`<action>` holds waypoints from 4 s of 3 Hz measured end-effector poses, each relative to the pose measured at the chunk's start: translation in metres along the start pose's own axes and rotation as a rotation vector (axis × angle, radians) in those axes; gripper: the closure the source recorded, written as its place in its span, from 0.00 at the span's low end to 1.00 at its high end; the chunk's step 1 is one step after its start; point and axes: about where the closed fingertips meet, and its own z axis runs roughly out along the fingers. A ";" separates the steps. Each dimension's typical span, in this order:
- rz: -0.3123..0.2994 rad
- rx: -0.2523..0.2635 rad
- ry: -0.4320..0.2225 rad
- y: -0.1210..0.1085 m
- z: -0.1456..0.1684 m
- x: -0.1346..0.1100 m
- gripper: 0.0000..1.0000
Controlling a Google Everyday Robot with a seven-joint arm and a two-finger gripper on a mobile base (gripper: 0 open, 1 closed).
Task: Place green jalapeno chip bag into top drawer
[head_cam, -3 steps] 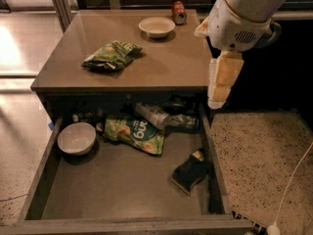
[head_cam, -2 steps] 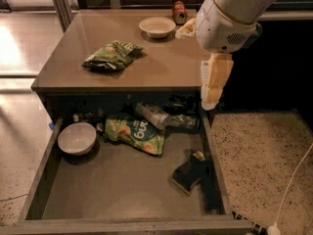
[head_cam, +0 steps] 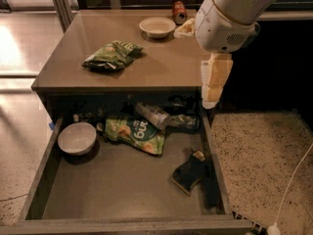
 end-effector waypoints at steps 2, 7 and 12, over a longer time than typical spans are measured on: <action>-0.014 0.024 -0.025 -0.051 0.030 0.006 0.00; -0.134 0.070 -0.098 -0.198 0.097 -0.023 0.00; -0.265 0.051 -0.201 -0.263 0.179 -0.089 0.00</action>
Offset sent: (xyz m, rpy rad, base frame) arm 0.1174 0.0454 -0.0137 0.0745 -0.0477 0.0646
